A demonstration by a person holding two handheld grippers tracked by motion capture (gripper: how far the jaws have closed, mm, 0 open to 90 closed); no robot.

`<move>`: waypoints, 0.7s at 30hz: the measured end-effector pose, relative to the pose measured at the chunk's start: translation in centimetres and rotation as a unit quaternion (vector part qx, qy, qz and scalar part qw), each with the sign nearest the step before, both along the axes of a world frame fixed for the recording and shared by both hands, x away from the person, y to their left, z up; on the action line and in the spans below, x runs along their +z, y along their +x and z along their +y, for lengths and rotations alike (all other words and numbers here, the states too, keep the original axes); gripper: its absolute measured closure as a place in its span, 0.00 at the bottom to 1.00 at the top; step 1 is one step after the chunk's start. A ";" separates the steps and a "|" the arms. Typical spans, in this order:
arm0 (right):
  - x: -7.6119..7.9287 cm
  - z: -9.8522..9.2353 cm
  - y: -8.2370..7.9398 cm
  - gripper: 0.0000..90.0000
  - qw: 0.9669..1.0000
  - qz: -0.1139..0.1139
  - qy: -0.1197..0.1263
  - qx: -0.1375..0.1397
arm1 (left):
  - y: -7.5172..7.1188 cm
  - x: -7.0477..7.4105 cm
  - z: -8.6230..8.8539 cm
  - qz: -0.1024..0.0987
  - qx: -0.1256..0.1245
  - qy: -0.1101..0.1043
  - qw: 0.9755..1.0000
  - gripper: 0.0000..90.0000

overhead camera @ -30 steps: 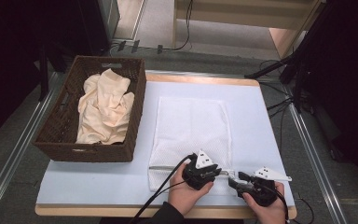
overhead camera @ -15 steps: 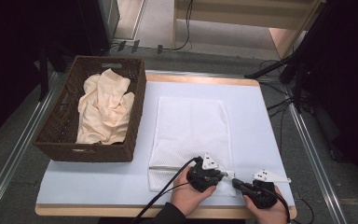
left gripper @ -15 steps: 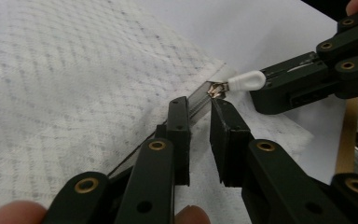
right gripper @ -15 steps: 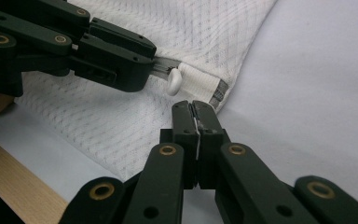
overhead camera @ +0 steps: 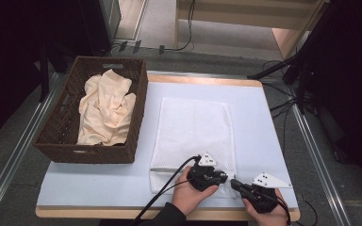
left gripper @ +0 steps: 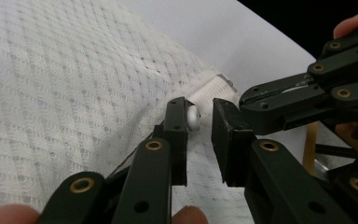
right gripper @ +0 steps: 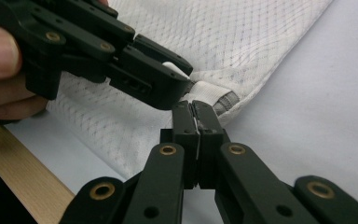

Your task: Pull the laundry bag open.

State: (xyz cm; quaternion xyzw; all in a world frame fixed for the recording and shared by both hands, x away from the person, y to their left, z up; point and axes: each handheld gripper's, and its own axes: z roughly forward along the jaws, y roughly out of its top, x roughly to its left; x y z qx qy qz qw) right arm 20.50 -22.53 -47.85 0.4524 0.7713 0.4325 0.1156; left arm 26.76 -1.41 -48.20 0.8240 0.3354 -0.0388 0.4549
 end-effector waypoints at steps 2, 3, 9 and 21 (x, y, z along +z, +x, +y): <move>0.0 0.1 0.0 1.00 1.000 -0.003 -0.006 0.002 | 0.3 -0.1 0.1 0.019 0.007 -0.001 1.000 0.93; 0.0 0.1 0.0 1.00 1.000 -0.003 -0.006 0.002 | 0.3 -0.1 0.1 0.019 0.007 -0.001 1.000 0.95; 0.0 -0.3 0.1 0.90 1.000 0.000 -0.007 -0.013 | 0.6 -0.2 0.8 0.038 0.006 -0.033 0.999 0.97; -0.6 -1.3 2.0 0.83 0.994 0.040 0.097 -0.036 | 0.4 -0.1 1.1 0.030 0.001 -0.041 0.999 0.97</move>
